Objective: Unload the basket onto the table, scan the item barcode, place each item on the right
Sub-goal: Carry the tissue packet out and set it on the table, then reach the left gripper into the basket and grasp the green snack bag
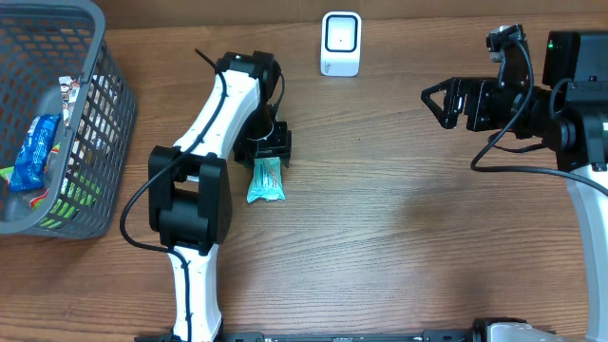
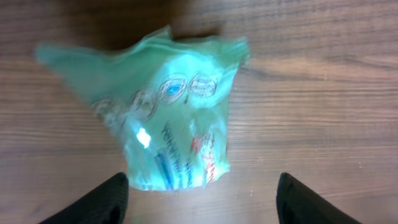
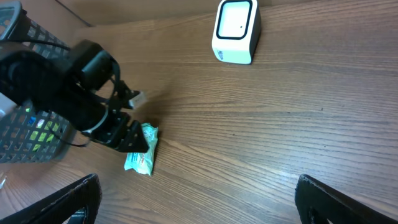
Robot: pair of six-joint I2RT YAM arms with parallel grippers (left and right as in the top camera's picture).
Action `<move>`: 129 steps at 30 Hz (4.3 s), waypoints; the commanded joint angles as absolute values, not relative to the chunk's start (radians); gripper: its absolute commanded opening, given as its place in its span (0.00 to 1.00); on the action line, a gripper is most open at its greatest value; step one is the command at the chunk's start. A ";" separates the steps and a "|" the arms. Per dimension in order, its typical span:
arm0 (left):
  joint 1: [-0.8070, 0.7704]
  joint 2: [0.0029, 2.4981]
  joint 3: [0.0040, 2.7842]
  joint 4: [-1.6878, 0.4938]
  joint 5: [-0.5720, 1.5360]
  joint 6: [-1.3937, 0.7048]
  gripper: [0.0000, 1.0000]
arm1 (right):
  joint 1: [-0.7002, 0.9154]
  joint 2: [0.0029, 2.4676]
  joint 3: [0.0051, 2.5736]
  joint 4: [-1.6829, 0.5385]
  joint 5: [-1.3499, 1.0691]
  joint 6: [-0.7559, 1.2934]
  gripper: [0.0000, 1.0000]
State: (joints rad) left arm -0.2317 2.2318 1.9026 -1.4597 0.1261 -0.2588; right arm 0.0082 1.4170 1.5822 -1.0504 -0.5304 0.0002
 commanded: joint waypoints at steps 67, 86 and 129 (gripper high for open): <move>0.740 2.069 1.590 -0.884 -0.173 -0.275 1.00 | 0.011 1.416 1.610 -1.050 -0.525 -0.002 1.00; 0.739 2.103 1.563 -0.849 -0.150 -0.293 0.04 | 0.011 1.416 1.610 -1.033 -0.525 -0.001 1.00; 0.660 1.930 2.467 -1.516 -0.070 -0.286 0.80 | 0.011 1.416 1.610 -1.027 -0.525 -0.001 1.00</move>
